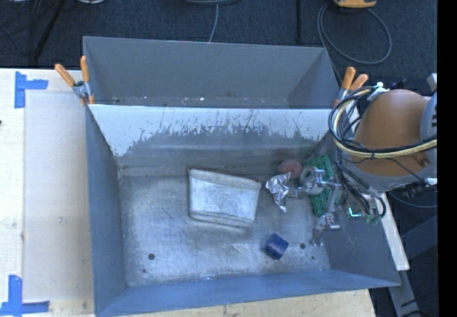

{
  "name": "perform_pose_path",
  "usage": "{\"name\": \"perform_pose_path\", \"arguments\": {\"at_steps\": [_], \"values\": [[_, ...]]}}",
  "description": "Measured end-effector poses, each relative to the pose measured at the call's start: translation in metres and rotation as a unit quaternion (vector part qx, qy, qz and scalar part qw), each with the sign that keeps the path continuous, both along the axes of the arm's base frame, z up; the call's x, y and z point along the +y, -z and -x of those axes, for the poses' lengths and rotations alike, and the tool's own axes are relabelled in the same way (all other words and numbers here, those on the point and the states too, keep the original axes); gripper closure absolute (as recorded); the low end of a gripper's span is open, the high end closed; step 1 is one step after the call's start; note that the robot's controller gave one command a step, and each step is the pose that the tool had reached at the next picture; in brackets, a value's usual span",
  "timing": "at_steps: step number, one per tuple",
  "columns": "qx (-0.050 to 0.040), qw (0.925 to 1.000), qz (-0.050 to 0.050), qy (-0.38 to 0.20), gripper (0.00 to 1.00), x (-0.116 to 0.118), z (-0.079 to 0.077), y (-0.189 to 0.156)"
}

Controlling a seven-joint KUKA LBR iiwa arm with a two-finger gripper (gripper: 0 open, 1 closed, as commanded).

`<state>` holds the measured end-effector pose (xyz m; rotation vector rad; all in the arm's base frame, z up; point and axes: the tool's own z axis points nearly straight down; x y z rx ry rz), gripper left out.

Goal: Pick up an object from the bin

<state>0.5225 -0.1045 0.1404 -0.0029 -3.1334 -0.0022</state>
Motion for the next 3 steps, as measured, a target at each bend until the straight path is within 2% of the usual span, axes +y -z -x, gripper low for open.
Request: {"name": "perform_pose_path", "arguments": {"at_steps": [1, 2, 3], "values": [[-0.0049, 0.9495, 0.000, -0.314, 0.00, 0.055, 0.002, 0.069], [-0.0028, 0.8598, -0.003, -0.511, 0.00, 0.058, 0.030, 0.041], [-0.0032, 0.8207, -0.003, -0.571, 0.00, 0.061, 0.020, 0.041]]}}
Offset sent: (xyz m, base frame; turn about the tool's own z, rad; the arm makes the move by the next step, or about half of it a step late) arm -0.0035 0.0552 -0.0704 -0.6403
